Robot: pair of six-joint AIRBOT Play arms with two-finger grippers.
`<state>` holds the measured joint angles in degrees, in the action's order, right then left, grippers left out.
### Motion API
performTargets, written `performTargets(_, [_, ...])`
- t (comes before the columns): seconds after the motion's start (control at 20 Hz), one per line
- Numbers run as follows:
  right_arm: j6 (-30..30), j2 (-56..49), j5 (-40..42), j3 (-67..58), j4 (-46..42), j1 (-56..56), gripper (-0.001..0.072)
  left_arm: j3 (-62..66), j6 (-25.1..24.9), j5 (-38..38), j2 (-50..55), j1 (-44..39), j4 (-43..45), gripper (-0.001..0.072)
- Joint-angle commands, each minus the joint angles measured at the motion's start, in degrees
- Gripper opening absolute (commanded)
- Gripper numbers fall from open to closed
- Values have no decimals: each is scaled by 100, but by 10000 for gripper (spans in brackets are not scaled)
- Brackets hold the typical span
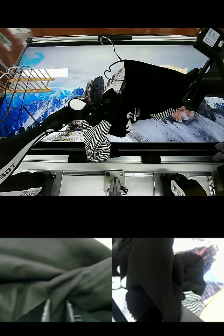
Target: Fold the shirts.
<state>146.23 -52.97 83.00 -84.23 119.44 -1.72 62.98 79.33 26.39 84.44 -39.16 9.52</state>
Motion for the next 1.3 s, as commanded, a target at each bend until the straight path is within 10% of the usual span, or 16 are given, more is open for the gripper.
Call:
performTargets(0.0, [17, 11, -37, -4, 9, 2, 77, 33, -57, 195, 313, -131, -186, 234])
performTargets(0.2, [17, 11, -37, -4, 4, 2, 77, 33, -433, 437, 256, 243, -144, 63])
performTargets(1.25, [-24, 87, -348, -4, 774, 4, 77, 28, -39, 1567, -979, 3049, 2031, 51])
